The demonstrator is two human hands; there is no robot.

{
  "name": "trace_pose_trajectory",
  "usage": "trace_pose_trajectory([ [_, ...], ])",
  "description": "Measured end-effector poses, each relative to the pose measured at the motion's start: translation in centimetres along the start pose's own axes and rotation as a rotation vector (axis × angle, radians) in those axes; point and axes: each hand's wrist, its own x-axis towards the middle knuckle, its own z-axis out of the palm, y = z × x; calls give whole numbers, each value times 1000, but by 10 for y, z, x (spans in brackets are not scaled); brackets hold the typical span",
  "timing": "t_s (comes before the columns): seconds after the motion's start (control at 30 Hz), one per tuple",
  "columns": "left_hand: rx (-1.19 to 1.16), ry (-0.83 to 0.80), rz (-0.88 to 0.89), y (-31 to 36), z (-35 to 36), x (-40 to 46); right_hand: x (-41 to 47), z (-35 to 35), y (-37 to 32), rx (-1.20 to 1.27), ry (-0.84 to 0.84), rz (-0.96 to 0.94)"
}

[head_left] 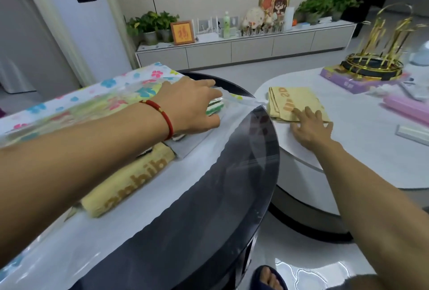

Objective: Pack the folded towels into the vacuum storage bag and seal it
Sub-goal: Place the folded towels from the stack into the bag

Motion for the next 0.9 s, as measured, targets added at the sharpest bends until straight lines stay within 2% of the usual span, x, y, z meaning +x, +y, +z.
trace_pose_trajectory([
  [0.13,-27,14,23,-1,1,4,8,3,4,-154,-5,-50],
  [0.3,-52,-15,-14,0,-5,0,-9,-13,3,-161,-20,4],
  [0.47,32,-44,-48,-2,-8,-24,-61,-29,9,-173,-95,-3],
  [0.63,22,-36,-85,-9,-14,-58,-120,-50,20,-189,-159,34],
  [0.7,34,-28,-95,-12,-15,-70,-133,-55,26,-213,-139,56],
  [0.83,12,-20,-101,-18,-15,-83,-136,-49,37,-64,79,163],
  [0.9,-5,-3,-104,-21,-14,-87,-130,-46,40,-25,60,280],
])
